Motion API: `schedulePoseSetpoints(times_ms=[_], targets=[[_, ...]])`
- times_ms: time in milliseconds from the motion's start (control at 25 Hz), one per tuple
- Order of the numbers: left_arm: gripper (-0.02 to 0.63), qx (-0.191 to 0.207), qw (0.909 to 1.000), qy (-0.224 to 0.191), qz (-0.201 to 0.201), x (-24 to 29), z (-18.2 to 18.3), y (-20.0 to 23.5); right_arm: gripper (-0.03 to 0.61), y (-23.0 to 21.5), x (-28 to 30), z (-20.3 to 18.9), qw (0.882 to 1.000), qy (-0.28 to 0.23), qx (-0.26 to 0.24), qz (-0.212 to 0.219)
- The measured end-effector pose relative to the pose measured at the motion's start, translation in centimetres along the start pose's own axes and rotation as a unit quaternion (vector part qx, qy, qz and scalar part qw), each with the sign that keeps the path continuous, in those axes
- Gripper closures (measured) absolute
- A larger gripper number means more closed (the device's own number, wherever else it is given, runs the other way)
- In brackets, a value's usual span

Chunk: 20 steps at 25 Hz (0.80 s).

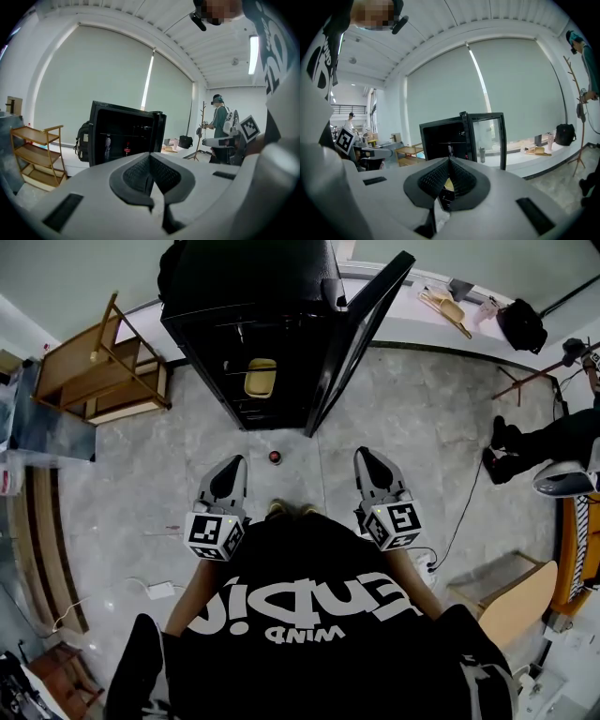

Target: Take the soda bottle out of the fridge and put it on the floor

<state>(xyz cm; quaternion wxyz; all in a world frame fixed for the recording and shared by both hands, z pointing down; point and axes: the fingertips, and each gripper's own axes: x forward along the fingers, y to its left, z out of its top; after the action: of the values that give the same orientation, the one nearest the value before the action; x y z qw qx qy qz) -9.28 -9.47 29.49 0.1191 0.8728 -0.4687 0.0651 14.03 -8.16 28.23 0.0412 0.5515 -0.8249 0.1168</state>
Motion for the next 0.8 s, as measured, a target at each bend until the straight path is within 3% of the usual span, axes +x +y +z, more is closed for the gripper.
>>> schedulePoseSetpoints(times_ms=[320,800], targets=[[0.606,0.029,0.9994,-0.013,0.012,3.0,-0.3,0.1,0.554,0.5,2.6,-0.5,1.000,-0.006,-0.010,0.012],[0.606,0.011,0.9993,-0.015,0.031,3.5,-0.3,0.3,0.553,-0.3,2.4,-1.2,1.000,-0.001,-0.002,0.001]])
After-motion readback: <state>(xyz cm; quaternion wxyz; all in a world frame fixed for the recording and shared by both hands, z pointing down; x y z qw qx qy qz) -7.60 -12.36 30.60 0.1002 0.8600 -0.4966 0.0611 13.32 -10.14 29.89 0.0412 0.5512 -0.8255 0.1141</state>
